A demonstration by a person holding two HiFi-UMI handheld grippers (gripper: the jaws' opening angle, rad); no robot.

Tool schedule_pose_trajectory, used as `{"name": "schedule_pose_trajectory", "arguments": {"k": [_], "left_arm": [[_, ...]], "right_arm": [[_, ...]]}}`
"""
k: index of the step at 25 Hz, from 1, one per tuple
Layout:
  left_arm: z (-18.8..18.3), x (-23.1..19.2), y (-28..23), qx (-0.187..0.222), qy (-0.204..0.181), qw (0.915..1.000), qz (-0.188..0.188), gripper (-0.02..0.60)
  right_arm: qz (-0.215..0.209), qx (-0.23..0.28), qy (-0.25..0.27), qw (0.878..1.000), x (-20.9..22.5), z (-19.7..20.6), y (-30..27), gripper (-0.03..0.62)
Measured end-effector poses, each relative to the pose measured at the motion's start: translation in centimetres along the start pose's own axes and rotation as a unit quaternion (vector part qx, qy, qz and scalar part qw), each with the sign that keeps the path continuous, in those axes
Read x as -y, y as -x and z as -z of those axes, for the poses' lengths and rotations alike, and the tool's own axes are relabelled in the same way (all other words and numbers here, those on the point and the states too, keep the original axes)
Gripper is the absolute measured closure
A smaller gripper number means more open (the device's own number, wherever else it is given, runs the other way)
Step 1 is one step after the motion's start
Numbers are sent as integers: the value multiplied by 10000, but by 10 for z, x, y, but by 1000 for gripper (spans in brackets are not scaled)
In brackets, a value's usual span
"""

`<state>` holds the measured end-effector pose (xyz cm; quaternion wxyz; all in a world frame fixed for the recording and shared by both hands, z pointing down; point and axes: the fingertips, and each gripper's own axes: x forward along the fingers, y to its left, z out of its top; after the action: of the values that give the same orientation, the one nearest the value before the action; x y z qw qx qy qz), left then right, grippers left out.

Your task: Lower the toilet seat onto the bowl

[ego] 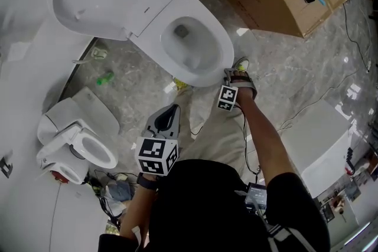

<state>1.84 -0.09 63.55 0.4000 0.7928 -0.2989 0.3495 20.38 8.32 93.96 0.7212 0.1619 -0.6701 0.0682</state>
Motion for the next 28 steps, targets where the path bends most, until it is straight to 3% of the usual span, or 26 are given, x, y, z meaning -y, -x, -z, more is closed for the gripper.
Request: {"name": "schedule_pose_trajectory", "arguments": {"k": [13,21,28], "left_arm": [[12,37,-23,-233,-141,9985,469,569],[20,29,-21,-380,-122,9987,303,569],[26,28,-18,-508,-145,9983,247,569]], "right_arm": [[-155,-28,113,9998,-9,-1,-26,433],[-279,-259,-59,9993,-14,4,-49,428],[-768,-287,-499,9954,-18,-3,-65,430]]}}
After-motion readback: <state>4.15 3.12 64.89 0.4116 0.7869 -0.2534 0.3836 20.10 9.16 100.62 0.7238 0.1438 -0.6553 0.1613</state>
